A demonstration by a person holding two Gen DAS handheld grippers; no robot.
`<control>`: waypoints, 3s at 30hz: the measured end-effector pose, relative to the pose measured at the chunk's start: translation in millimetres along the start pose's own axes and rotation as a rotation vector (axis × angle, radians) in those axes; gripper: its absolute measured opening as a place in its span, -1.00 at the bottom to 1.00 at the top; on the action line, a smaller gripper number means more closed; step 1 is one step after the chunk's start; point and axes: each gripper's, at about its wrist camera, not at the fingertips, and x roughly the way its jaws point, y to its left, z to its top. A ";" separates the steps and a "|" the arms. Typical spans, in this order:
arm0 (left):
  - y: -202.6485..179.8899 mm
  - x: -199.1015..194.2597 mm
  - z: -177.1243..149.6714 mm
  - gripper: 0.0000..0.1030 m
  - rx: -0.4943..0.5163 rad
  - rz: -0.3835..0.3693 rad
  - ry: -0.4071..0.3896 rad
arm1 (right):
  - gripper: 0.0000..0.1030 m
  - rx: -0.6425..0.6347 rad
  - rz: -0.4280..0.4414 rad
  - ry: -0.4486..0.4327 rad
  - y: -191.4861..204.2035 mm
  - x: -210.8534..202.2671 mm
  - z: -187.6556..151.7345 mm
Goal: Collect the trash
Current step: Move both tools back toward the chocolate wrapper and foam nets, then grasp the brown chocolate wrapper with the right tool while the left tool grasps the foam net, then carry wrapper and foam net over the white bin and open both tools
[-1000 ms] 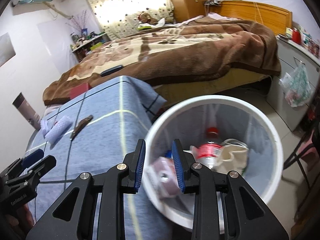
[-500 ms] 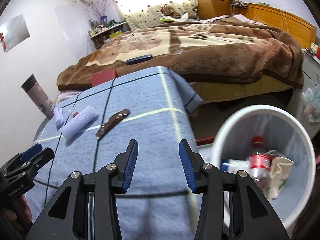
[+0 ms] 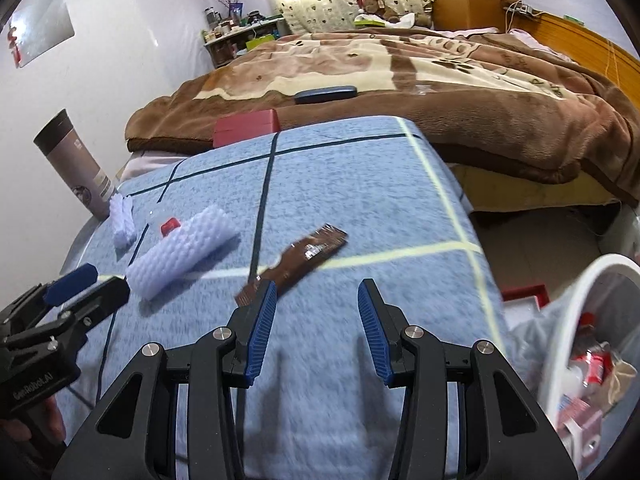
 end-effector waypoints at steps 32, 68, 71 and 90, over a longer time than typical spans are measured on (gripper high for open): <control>-24.8 33.5 -0.9 0.40 0.118 -0.122 0.087 | -0.55 -0.103 -0.145 0.056 -2.4 27.3 8.6; -46.1 62.6 7.6 -0.45 0.043 -0.090 0.128 | -0.60 -0.004 -0.034 0.024 -24.3 22.4 1.2; -48.5 54.5 5.2 -0.45 0.035 -0.095 0.116 | -0.60 0.006 -0.024 0.023 -25.6 19.6 -0.8; -78.1 -5.9 -6.2 -0.45 0.047 -0.121 0.032 | -0.60 0.034 0.019 -0.033 -36.5 -27.7 -17.5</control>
